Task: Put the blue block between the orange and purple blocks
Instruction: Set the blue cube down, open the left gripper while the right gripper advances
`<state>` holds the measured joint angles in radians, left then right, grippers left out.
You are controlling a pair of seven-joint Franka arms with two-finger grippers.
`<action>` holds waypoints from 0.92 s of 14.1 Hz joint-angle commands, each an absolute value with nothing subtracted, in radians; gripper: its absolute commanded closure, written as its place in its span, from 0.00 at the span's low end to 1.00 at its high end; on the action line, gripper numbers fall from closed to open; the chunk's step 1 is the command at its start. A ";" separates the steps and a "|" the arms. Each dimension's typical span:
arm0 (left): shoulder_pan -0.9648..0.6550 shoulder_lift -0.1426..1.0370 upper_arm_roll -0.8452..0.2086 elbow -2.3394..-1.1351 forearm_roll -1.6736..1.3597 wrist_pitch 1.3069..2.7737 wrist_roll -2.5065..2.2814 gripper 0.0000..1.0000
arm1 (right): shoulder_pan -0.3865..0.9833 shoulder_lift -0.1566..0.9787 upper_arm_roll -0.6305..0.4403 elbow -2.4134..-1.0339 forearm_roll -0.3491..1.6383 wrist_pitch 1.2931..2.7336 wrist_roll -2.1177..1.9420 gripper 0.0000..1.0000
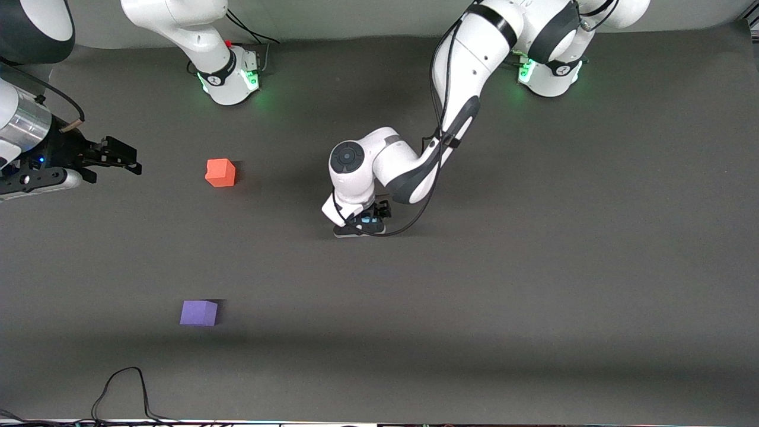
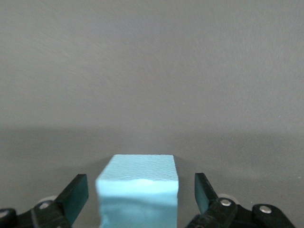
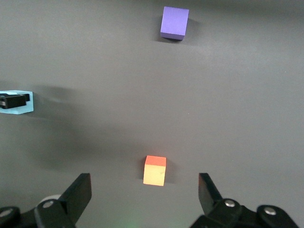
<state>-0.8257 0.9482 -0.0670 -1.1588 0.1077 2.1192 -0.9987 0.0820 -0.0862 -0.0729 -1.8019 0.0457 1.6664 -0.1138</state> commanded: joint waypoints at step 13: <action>-0.183 0.419 -0.069 -1.252 -0.020 1.519 -0.367 0.00 | 0.599 0.102 -0.069 -1.556 0.114 1.663 0.410 0.00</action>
